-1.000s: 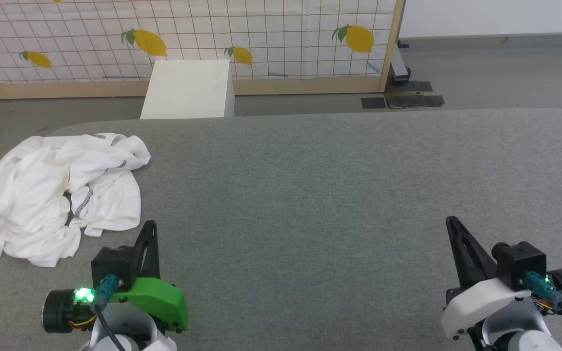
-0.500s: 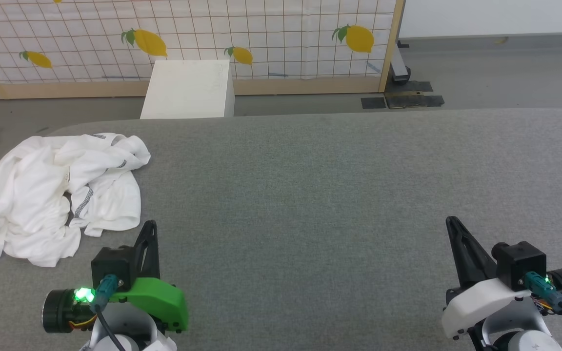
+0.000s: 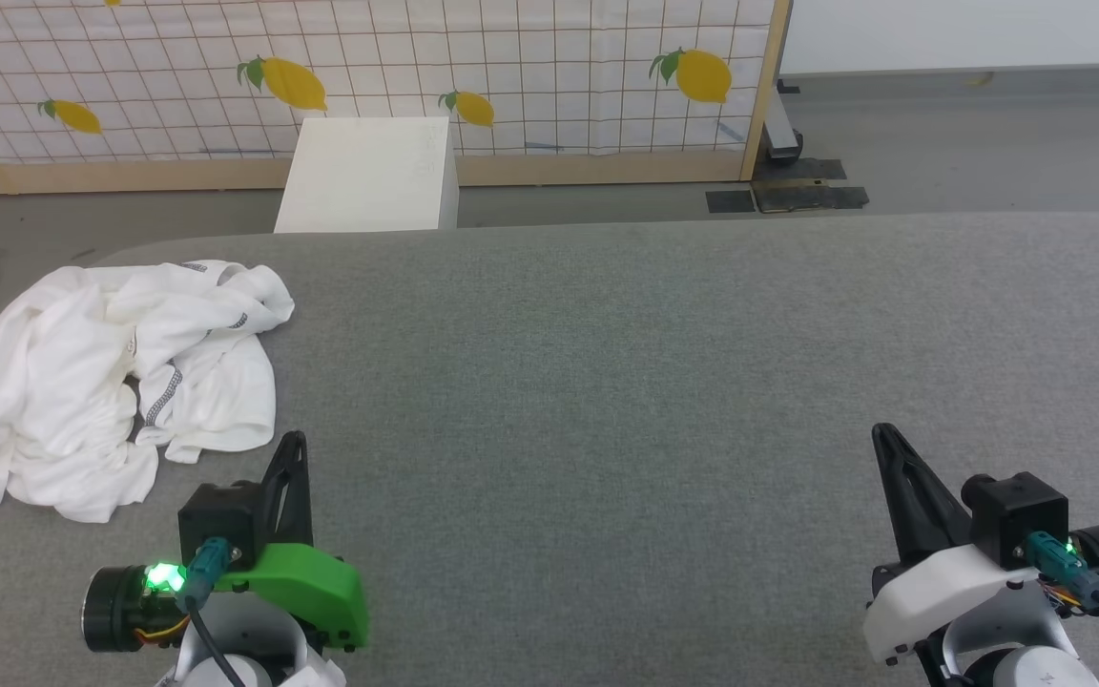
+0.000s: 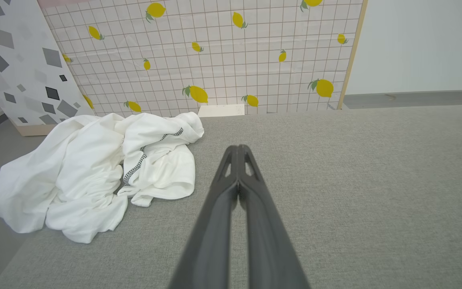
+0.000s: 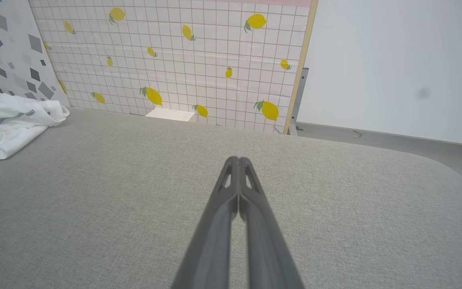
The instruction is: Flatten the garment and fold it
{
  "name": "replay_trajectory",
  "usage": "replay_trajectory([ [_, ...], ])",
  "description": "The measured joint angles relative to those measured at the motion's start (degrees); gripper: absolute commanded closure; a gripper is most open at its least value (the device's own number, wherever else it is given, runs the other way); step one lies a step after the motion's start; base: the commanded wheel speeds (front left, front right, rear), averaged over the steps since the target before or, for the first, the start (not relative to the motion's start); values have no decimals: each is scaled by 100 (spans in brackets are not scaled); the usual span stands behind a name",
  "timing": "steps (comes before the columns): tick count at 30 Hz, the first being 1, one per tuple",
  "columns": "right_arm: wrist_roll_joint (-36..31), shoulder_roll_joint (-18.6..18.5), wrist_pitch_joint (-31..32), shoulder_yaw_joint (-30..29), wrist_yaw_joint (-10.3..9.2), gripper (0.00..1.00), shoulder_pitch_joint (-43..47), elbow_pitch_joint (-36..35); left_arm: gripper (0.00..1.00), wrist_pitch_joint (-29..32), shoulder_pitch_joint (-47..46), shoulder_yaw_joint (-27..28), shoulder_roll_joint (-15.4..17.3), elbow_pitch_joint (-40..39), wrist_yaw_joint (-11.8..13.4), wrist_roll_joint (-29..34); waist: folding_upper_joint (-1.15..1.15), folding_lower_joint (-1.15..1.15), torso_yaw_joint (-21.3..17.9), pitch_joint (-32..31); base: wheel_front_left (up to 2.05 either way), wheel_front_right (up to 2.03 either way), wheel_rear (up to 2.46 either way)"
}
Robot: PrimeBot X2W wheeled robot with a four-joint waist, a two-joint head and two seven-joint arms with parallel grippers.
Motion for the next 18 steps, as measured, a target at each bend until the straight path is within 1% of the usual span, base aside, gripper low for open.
replay_trajectory([
  [3, 0, 0, 0, 0, 0, 100, 0, 0, 100, 1, 0, 1, 0, 0, 0, 0, 0, 0, 0, 0, 0, 0, 0],
  [4, 2, -1, 0, 0, 1, 0, 1, 2, 0, 0, -1, -2, 0, 1, -1, -4, 0, 0, 0, 0, 0, 0, 0],
  [18, 4, -3, -59, -11, 1, 0, 2, 23, 0, -77, -10, -107, 0, 93, 9, -87, 0, 0, 57, 5, 0, 0, 0],
])
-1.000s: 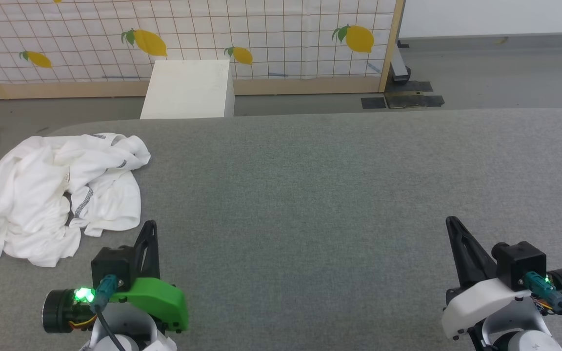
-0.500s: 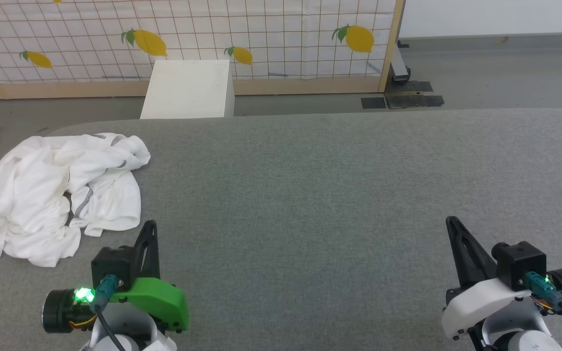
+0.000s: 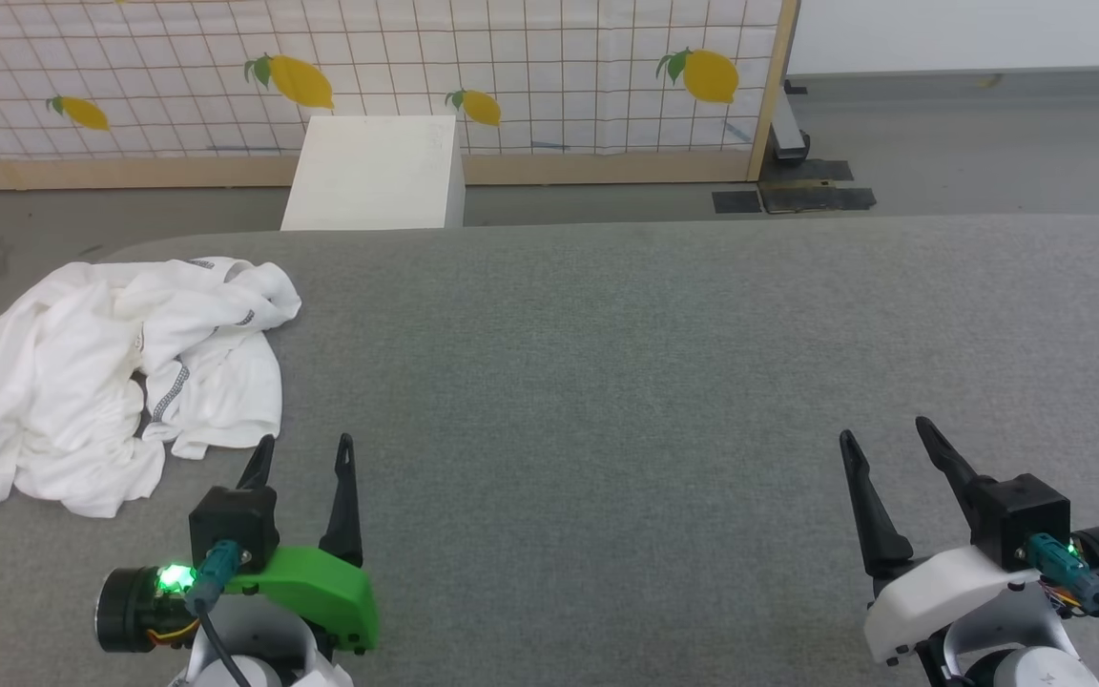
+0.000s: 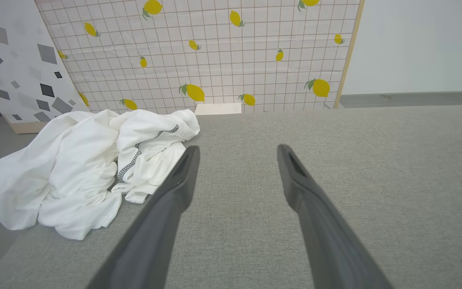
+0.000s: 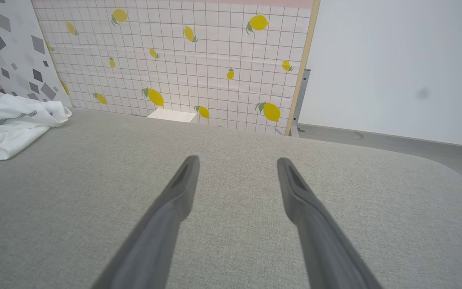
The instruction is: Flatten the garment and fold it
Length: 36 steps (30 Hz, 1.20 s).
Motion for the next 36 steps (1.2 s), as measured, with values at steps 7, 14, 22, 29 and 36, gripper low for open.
replay_trajectory([
  [7, -1, 0, -70, -5, 0, 0, -1, 5, 0, -75, -20, -55, 7, 64, 67, -51, 0, 0, 140, 2, 0, 0, 0],
  [14, -2, 0, -119, -4, 0, 0, -1, 10, 0, -133, -32, -109, 31, 123, 120, -126, 0, 0, 364, 4, 0, 0, 0],
  [22, -2, 0, -146, 11, 0, 0, -3, 19, 0, -235, -53, -146, 73, 175, 196, -199, 0, 0, 695, 17, 0, 0, 0],
  [29, -2, 1, -194, 34, 0, 0, -19, 32, 0, -312, -57, -188, 110, 203, 238, -350, 0, 0, 1006, 46, 0, 0, 0],
  [36, -2, 1, -240, 48, 0, 0, -91, 44, 0, -412, -58, -233, 154, 226, 289, -408, 0, 0, 1298, 79, 0, 0, 0],
])
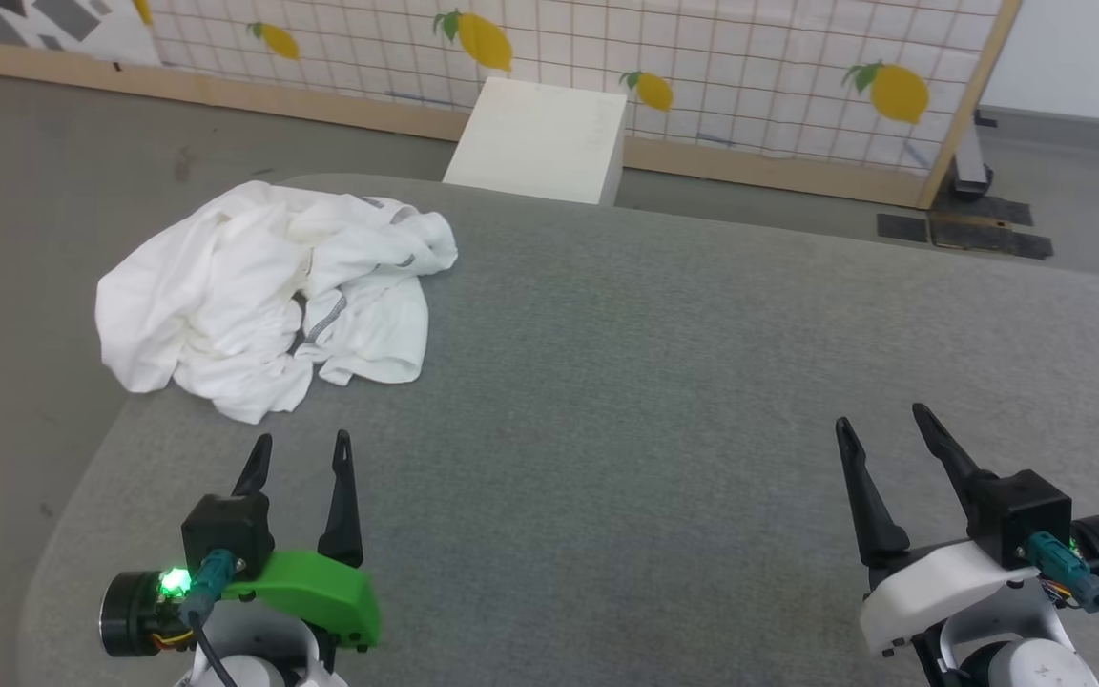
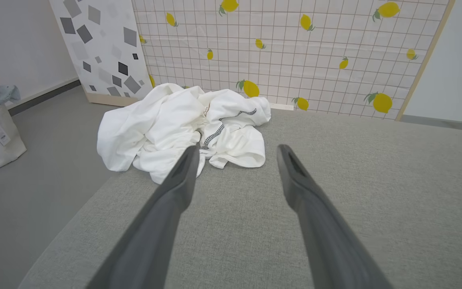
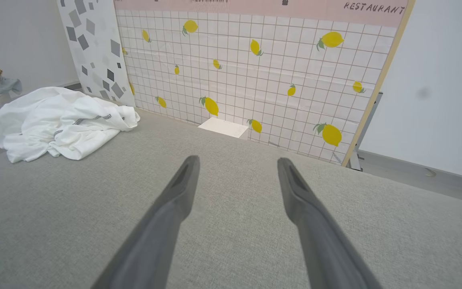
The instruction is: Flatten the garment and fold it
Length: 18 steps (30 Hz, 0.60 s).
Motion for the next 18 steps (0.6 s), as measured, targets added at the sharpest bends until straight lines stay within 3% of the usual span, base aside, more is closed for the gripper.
replay_trajectory([
  [18, 0, 1, -75, 56, 0, 0, -77, 31, 0, -225, 2, -90, 97, 38, 153, -277, 0, 0, 549, 89, 0, 0, 0],
])
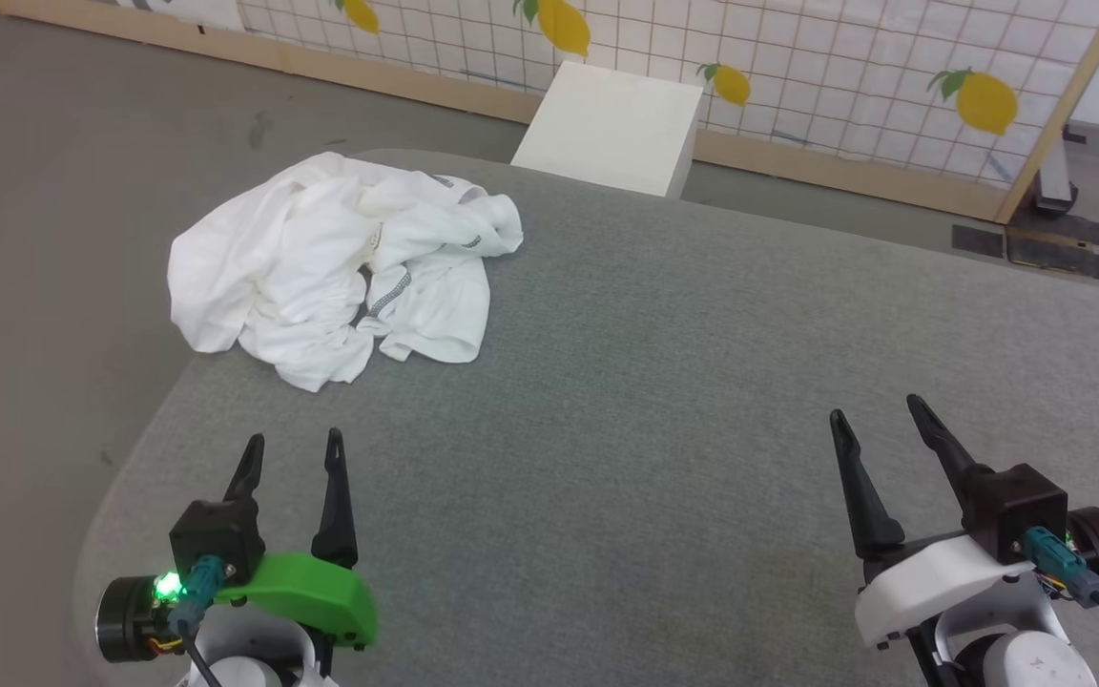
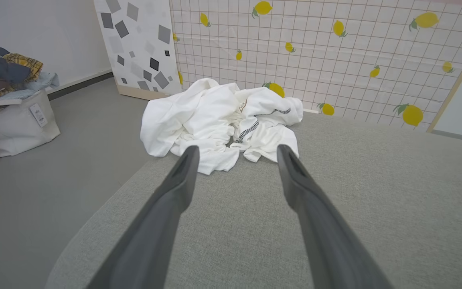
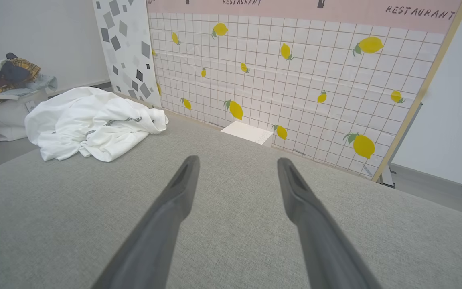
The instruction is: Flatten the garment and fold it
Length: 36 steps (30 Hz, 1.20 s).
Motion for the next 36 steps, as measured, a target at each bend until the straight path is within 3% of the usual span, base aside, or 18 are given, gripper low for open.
replay_trajectory([
  [36, 2, 2, -243, 56, 0, 0, -152, 91, 0, -302, 34, -278, 269, 88, 411, -479, 0, 0, 917, 55, 0, 0, 0],
])
